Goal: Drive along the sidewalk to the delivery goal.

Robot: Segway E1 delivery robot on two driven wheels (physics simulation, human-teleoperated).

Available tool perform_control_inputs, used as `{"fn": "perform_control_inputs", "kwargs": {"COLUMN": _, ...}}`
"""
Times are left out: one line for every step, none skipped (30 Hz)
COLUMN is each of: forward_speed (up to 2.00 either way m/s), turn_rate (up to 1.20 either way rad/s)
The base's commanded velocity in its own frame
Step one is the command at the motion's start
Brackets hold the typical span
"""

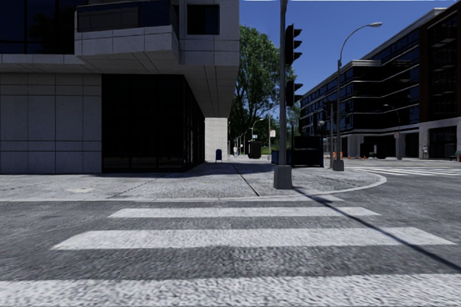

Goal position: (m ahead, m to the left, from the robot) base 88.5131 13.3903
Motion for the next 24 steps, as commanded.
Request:
{"fn": "perform_control_inputs", "kwargs": {"forward_speed": 2.0, "turn_rate": 0.0}}
{"fn": "perform_control_inputs", "kwargs": {"forward_speed": 2.0, "turn_rate": 0.0}}
{"fn": "perform_control_inputs", "kwargs": {"forward_speed": 2.0, "turn_rate": 0.0}}
{"fn": "perform_control_inputs", "kwargs": {"forward_speed": 2.0, "turn_rate": 0.0}}
{"fn": "perform_control_inputs", "kwargs": {"forward_speed": 2.0, "turn_rate": 0.0}}
{"fn": "perform_control_inputs", "kwargs": {"forward_speed": 2.0, "turn_rate": 0.0}}
{"fn": "perform_control_inputs", "kwargs": {"forward_speed": 2.0, "turn_rate": 0.0}}
{"fn": "perform_control_inputs", "kwargs": {"forward_speed": 2.0, "turn_rate": 0.0}}
{"fn": "perform_control_inputs", "kwargs": {"forward_speed": 2.0, "turn_rate": 0.0}}
{"fn": "perform_control_inputs", "kwargs": {"forward_speed": 2.0, "turn_rate": 0.0}}
{"fn": "perform_control_inputs", "kwargs": {"forward_speed": 2.0, "turn_rate": 0.0}}
{"fn": "perform_control_inputs", "kwargs": {"forward_speed": 2.0, "turn_rate": 0.0}}
{"fn": "perform_control_inputs", "kwargs": {"forward_speed": 2.0, "turn_rate": 0.0}}
{"fn": "perform_control_inputs", "kwargs": {"forward_speed": 2.0, "turn_rate": 0.0}}
{"fn": "perform_control_inputs", "kwargs": {"forward_speed": 2.0, "turn_rate": 0.0}}
{"fn": "perform_control_inputs", "kwargs": {"forward_speed": 2.0, "turn_rate": 0.0}}
{"fn": "perform_control_inputs", "kwargs": {"forward_speed": 2.0, "turn_rate": 0.0}}
{"fn": "perform_control_inputs", "kwargs": {"forward_speed": 2.0, "turn_rate": 0.0}}
{"fn": "perform_control_inputs", "kwargs": {"forward_speed": 2.0, "turn_rate": 0.0}}
{"fn": "perform_control_inputs", "kwargs": {"forward_speed": 2.0, "turn_rate": 0.0}}
{"fn": "perform_control_inputs", "kwargs": {"forward_speed": 2.0, "turn_rate": 0.0}}
{"fn": "perform_control_inputs", "kwargs": {"forward_speed": 2.0, "turn_rate": 0.0}}
{"fn": "perform_control_inputs", "kwargs": {"forward_speed": 2.0, "turn_rate": 0.0}}
{"fn": "perform_control_inputs", "kwargs": {"forward_speed": 2.0, "turn_rate": 0.0}}
